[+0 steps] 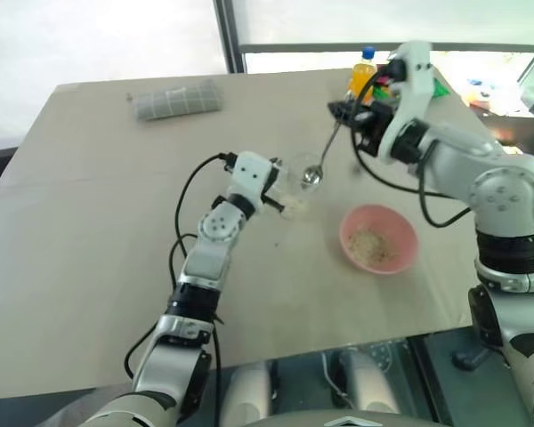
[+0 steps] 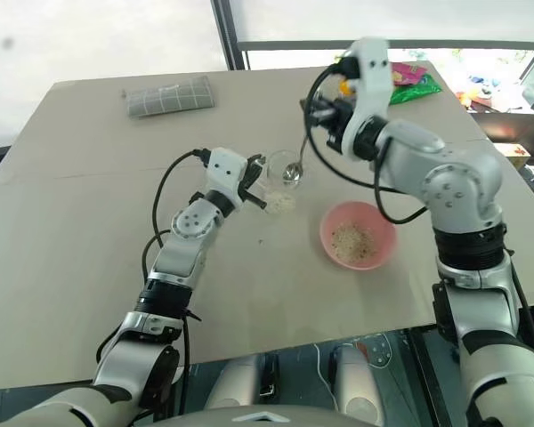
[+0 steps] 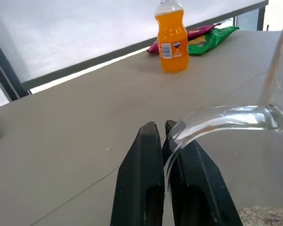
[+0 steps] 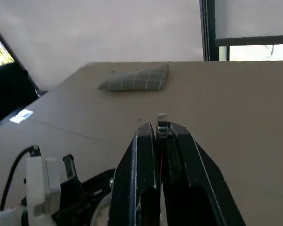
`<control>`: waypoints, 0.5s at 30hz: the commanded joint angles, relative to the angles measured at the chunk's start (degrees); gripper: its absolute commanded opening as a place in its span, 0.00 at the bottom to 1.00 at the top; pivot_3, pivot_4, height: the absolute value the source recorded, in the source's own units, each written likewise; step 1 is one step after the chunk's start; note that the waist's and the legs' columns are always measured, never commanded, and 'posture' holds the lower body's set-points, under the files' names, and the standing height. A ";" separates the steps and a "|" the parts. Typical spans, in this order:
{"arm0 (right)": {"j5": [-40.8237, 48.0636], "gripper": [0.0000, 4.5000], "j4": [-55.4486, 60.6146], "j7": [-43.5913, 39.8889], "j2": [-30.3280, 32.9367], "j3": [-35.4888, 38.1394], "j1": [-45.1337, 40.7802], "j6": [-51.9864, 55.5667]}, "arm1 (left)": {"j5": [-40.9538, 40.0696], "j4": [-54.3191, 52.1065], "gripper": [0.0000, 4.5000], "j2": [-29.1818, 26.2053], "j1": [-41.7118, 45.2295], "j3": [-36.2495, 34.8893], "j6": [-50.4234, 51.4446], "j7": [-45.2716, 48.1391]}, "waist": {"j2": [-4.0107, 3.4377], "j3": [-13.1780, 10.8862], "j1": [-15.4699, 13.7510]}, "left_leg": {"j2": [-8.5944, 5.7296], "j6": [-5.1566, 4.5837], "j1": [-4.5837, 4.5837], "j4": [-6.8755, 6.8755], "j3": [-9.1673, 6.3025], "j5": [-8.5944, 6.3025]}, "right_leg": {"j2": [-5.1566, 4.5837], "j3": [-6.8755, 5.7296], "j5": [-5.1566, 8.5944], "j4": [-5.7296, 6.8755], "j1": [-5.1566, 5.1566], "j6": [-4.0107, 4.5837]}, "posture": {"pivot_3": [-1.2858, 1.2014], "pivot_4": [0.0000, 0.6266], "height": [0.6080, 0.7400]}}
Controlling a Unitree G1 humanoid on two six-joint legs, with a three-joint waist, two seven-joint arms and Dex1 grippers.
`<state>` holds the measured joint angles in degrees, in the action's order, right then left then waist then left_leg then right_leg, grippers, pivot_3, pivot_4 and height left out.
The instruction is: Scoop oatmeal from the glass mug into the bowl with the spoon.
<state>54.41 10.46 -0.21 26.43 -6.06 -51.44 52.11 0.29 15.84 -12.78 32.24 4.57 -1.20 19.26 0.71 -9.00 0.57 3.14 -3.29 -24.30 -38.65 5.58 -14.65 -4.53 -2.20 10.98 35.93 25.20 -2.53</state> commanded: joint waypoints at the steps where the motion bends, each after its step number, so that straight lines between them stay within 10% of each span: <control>1: -8.86 0.00 3.22 -5.38 0.10 -4.77 0.64 -3.29 | 0.17 0.43 0.01 0.09 0.84 0.22 -0.87 0.85 | 0.00 0.00 -0.01 | 0.00 0.00 -0.03 -0.03 -0.01 0.00 | 0.00 -0.01 0.00 0.00 0.00 0.00 | 0.52 0.24 1.00; 8: -16.31 0.00 3.83 -10.13 -3.45 -7.01 4.25 -4.47 | 0.76 1.58 0.01 0.21 1.91 0.47 -1.44 0.85 | 0.00 0.00 -0.13 | 0.00 0.13 -0.28 -0.23 -0.20 0.07 | -0.01 -0.22 -0.02 -0.01 0.06 -0.03 | 0.52 0.24 1.00; 15: -7.50 0.00 3.35 -3.52 -14.27 6.51 4.76 2.81 | 0.93 1.44 0.01 0.61 1.11 0.92 -1.58 0.78 | 0.00 0.00 -0.14 | 0.00 0.15 -0.38 -0.44 -0.28 0.09 | -0.01 -0.28 -0.07 0.06 0.05 -0.11 | 0.52 0.24 1.00</control>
<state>42.07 12.19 -5.36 14.05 -4.47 -45.28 53.17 0.56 17.47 -12.39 33.52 5.02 -1.97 20.00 0.71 -9.00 0.42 3.14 -3.13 -24.69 -39.11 5.29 -14.56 -4.54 -2.49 10.90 35.99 25.24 -2.66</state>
